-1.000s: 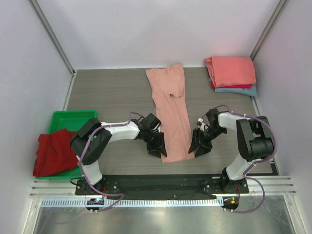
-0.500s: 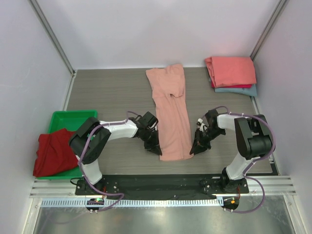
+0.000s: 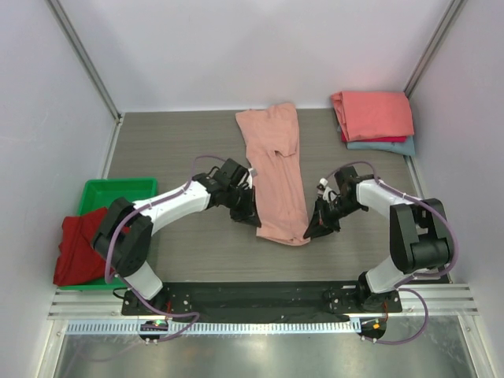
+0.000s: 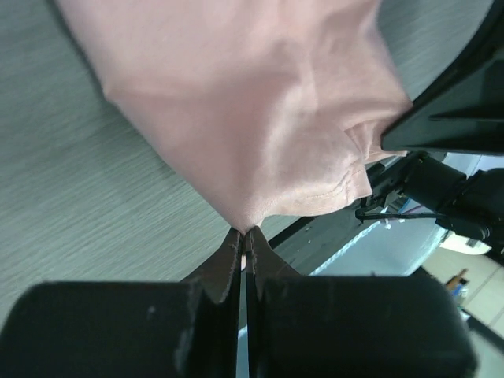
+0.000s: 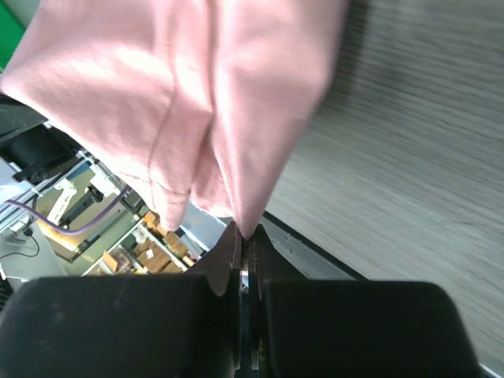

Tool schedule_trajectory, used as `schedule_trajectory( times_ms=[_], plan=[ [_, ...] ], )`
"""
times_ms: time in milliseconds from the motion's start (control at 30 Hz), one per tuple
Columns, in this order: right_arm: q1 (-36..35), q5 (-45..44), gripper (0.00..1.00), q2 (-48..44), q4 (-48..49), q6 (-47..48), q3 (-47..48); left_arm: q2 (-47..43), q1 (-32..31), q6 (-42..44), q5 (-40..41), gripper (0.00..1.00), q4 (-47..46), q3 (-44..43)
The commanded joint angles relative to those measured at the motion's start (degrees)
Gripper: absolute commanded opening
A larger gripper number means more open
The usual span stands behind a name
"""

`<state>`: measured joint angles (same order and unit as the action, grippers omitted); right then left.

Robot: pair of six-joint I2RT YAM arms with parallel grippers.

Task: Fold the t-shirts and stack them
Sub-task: Fold the tshirt

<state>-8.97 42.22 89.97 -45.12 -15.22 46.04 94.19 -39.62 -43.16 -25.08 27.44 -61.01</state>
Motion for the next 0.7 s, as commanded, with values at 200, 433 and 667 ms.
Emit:
schedule_trajectory(
  times_ms=[200, 433, 667],
  plan=[
    [0.62, 1.73, 0.01, -3.06, -3.74, 0.28, 17.12, -2.96, 1.47, 10.72, 4.77, 0.0, 5.77, -11.31],
    [1.94, 0.41, 0.01, 3.62, -3.57, 0.63, 30.32, -0.77, 6.21, 12.04, 5.74, 0.0, 5.35, -16.15],
    [2.91, -0.64, 0.01, 12.67, -0.23, 0.9, 39.91, 7.49, 8.24, 13.62, 6.19, 0.0, 2.71, -24.5]
  ],
)
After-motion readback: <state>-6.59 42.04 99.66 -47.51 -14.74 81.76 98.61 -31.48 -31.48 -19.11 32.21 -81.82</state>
